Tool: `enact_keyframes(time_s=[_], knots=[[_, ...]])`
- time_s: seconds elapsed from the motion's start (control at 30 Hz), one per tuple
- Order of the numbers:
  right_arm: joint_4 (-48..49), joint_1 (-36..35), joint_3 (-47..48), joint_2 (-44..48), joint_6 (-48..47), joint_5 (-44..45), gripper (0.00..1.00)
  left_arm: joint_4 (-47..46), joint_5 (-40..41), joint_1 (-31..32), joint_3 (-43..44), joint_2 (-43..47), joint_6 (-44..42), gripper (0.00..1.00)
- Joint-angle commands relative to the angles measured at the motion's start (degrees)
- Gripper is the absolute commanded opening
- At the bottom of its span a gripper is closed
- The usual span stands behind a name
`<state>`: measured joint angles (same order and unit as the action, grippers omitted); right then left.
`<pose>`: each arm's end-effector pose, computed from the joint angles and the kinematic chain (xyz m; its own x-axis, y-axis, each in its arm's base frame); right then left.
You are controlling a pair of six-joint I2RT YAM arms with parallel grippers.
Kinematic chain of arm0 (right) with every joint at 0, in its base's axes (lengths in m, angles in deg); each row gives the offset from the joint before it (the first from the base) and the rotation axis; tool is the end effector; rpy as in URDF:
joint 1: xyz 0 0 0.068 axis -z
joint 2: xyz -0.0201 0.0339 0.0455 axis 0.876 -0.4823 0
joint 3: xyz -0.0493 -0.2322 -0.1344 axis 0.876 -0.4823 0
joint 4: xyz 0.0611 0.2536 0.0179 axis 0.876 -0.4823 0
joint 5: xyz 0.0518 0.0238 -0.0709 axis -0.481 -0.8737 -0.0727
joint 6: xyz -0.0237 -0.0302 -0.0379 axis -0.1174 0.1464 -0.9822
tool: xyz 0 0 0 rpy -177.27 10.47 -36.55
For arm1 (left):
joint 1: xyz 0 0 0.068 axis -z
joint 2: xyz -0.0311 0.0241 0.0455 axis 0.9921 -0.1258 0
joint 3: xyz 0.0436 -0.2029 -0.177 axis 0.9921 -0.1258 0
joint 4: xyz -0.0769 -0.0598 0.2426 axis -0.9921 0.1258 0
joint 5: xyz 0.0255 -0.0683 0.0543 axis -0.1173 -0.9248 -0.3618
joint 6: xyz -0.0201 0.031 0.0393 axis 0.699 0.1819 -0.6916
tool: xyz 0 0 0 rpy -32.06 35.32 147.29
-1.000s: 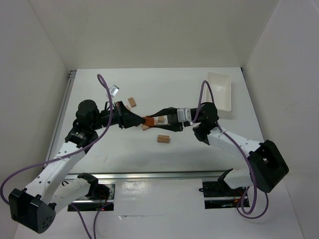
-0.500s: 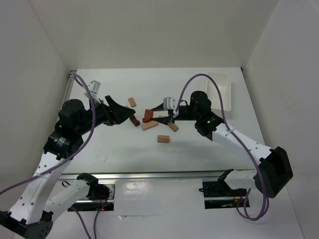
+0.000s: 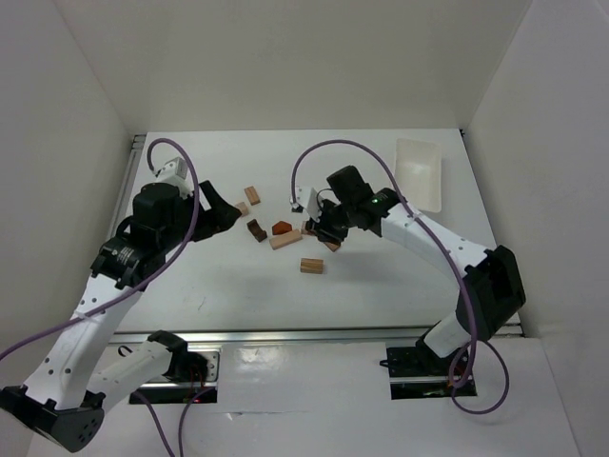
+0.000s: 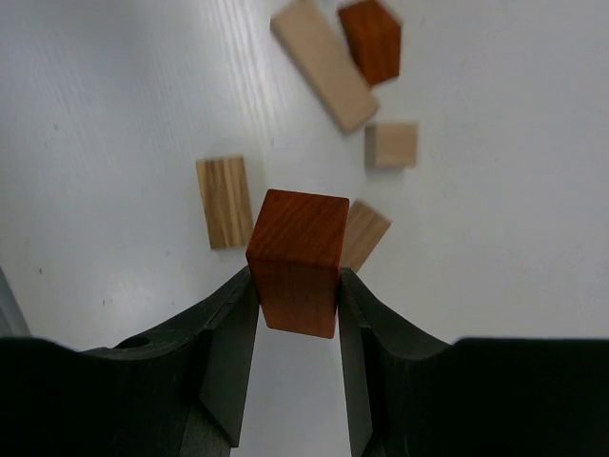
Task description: Build the wood block tower
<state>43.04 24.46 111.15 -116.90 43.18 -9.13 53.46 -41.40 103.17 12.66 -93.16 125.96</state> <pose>0.2547 0.2045 0.2888 -0.0106 -0.7414 -0.6710 -0.9521 0.2126 -0.2199 0.1716 -0.0634 0.3845 -0.4956 -0.5398 -0.6805 0.0020 0.7827 -0.6224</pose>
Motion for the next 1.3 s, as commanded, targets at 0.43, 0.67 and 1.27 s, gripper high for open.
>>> enact_keyframes(time_s=[0.43,0.67,1.27], knots=[[-20.9,0.1,6.0,-14.9,2.3,9.3,0.04,-0.4,4.0,0.0,1.7,-4.8,-5.5,0.9],[-16.0,0.1,2.3,-13.2,2.3,8.0,0.06,0.8,5.1,0.0,2.3,-7.2,-5.5,0.9],[-17.0,-3.6,4.0,-20.9,3.9,11.2,0.17,1.3,5.6,0.0,2.3,-7.8,-6.0,0.9]])
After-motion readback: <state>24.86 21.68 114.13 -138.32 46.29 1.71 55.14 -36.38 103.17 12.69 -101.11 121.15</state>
